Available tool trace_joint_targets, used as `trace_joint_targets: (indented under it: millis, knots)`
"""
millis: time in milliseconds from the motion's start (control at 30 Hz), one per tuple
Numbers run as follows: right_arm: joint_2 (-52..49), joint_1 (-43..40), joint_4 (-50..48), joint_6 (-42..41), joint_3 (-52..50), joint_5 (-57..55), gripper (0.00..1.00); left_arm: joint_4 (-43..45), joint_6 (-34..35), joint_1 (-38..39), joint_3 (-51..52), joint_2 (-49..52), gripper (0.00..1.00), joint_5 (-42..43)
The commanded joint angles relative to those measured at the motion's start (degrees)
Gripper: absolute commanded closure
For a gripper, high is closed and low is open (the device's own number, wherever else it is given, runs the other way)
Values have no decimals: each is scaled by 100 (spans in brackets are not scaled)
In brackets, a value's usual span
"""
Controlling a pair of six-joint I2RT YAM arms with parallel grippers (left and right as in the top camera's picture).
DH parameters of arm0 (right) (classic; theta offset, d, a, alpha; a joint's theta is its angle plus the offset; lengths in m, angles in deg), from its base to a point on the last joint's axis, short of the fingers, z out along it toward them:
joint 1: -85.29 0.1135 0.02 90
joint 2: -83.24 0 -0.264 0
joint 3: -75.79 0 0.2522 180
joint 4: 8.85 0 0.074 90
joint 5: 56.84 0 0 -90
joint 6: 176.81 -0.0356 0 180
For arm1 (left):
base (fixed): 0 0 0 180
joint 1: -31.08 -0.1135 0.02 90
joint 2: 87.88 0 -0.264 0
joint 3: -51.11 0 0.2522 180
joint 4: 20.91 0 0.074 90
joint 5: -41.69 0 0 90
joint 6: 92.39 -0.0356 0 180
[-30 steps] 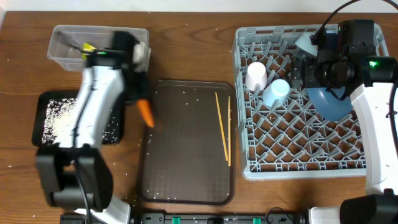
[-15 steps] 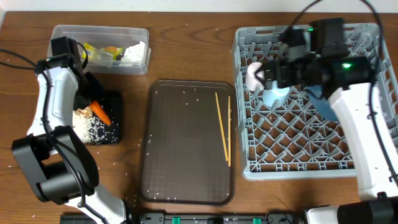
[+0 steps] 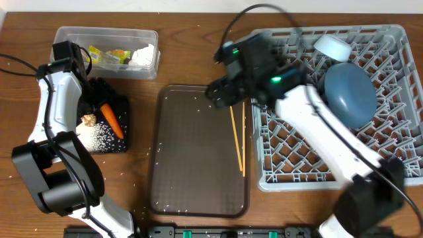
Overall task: Sort waste into correct bins and load items into the dishwasher rack
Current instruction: 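Lower the right gripper and grasp a wooden chopstick on the tray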
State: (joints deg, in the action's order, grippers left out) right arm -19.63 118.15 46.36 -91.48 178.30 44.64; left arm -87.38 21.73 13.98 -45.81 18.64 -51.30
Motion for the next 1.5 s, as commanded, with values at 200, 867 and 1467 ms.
trace_joint_targets:
  millis: [200, 867, 1467]
  knots:
    - [-909, 393, 568, -649, 35, -1128, 28, -63, -4, 4, 11, 66, 2, -70]
    - [-1801, 466, 1071, -859, 33, -1344, 42, -83, 15, 9, 13, 66, 2, -24]
    - [-2017, 586, 1300, -573, 31, -1338, 67, -81, 15, 9, 22, 66, 2, -4]
